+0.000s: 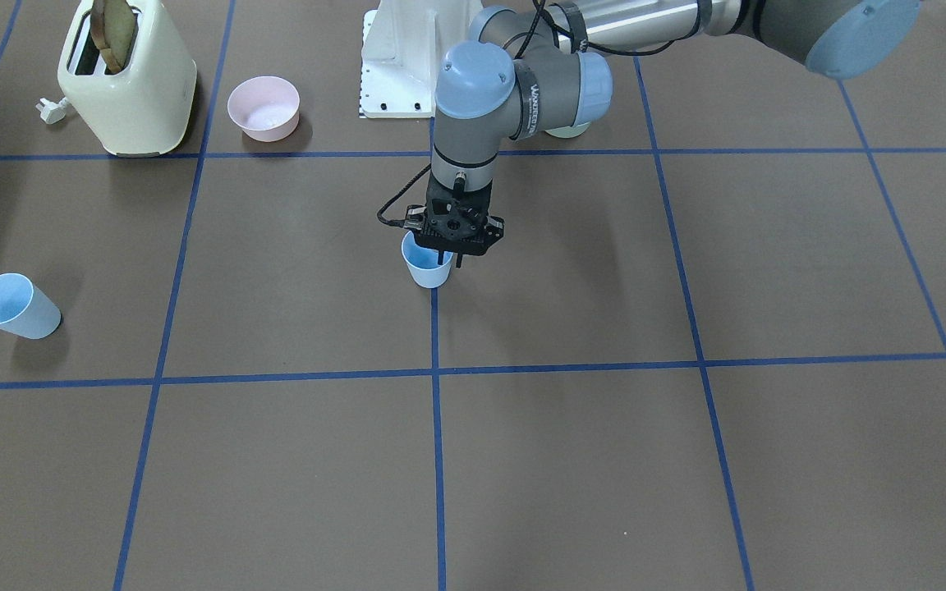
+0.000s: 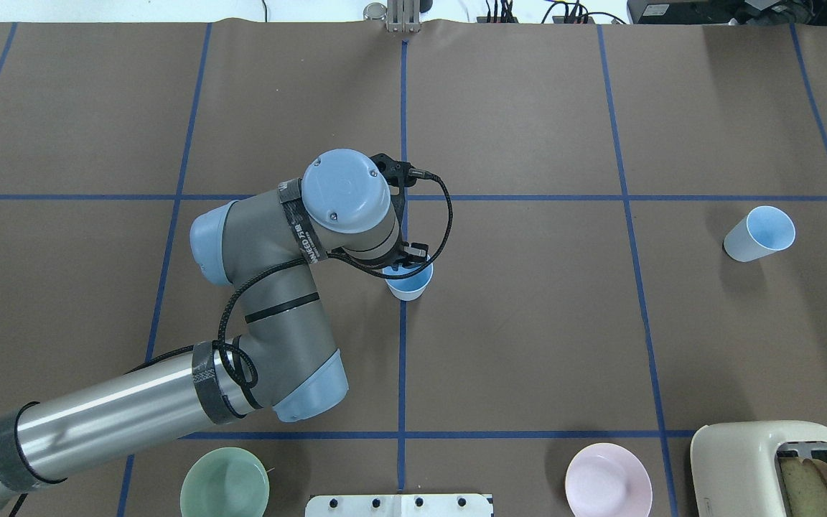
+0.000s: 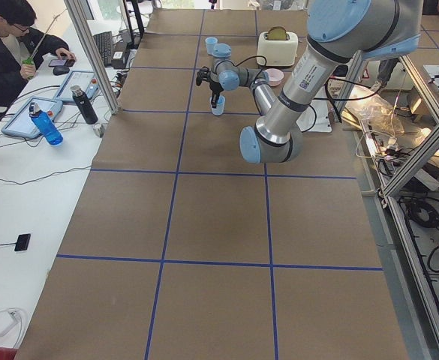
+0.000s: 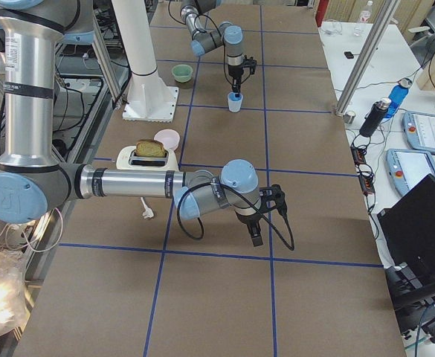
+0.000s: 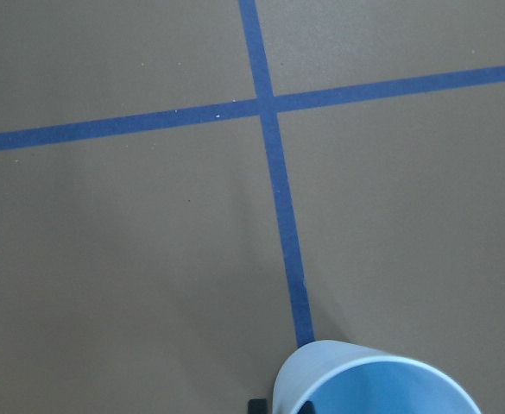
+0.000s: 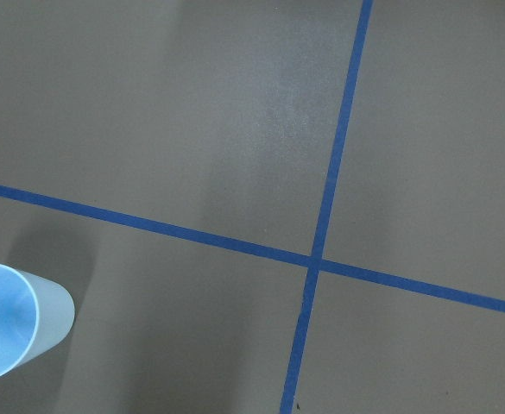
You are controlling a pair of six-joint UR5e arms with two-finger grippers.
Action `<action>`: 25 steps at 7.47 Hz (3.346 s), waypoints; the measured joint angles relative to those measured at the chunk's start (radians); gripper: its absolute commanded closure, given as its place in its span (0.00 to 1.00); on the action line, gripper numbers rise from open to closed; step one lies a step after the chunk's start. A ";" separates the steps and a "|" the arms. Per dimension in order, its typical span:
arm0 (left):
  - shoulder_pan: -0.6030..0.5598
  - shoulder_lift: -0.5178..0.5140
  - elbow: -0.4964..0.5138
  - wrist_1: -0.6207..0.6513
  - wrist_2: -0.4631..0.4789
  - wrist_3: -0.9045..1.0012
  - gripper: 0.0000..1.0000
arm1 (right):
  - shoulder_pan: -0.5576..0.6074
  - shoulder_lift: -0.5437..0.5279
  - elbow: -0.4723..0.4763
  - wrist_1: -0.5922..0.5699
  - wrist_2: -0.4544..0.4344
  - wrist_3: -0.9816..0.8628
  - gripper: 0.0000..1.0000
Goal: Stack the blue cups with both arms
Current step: 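Set the cup down upright, open the left gripper and withdraw, then reach the right gripper down to the other light blue cup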
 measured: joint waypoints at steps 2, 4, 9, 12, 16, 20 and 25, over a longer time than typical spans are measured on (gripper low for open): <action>-0.031 0.014 -0.085 0.029 -0.014 0.019 0.02 | 0.000 0.009 0.006 -0.001 0.025 -0.002 0.00; -0.156 0.087 -0.237 0.155 -0.100 0.137 0.02 | 0.000 0.028 0.017 0.000 0.045 0.025 0.00; -0.664 0.489 -0.354 0.224 -0.363 0.795 0.02 | -0.098 0.043 0.126 -0.014 0.032 0.324 0.00; -0.951 0.701 -0.229 0.219 -0.505 1.284 0.02 | -0.233 0.057 0.187 -0.045 -0.057 0.467 0.00; -1.106 0.835 -0.083 0.142 -0.522 1.433 0.02 | -0.325 0.070 0.141 -0.073 -0.138 0.436 0.00; -1.114 0.871 -0.077 0.094 -0.523 1.432 0.02 | -0.370 0.098 0.051 -0.070 -0.147 0.362 0.16; -1.114 0.872 -0.077 0.089 -0.523 1.430 0.02 | -0.433 0.120 -0.030 -0.032 -0.174 0.357 1.00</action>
